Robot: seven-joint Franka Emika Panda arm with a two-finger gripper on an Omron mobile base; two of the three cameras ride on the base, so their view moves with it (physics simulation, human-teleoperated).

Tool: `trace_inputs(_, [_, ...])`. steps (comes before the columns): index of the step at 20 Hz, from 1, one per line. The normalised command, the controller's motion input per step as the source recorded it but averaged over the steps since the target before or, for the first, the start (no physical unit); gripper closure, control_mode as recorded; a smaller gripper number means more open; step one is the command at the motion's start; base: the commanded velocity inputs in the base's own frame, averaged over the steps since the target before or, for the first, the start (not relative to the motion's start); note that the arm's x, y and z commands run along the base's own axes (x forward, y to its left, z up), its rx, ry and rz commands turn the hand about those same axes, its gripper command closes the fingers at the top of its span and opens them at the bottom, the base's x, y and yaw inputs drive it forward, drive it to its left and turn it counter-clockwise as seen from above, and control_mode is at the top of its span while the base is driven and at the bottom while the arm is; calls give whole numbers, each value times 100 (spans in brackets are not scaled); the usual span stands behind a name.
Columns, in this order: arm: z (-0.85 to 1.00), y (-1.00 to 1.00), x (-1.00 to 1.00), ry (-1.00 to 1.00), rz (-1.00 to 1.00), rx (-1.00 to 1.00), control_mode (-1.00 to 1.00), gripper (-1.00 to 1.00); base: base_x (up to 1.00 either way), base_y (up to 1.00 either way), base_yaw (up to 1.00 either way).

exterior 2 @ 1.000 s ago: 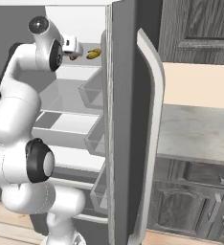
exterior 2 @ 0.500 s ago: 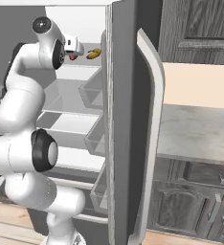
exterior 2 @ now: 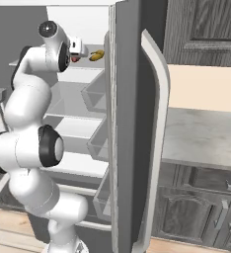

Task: Pick sweet potato from the fridge and place it on the plate on the counter.

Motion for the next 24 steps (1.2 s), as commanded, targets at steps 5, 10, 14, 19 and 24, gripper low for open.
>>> trace_inputs(5, [0, 9, 50, 0, 0, 0, -100, -100, 0, 0, 0])
trace_inputs(10, [-2, 10, 59, 0, 0, 0, -100, -100, 0, 0, 0])
trace_inputs(14, [-7, 2, 44, 0, 0, 0, -100, -100, 0, 0, 0])
trace_inputs(19, [-10, 2, 30, 1, 0, 0, -100, -100, 0, 0, 0])
trace_inputs(24, [-14, 0, 16, 1, 0, 0, -100, -100, 0, 0, 0])
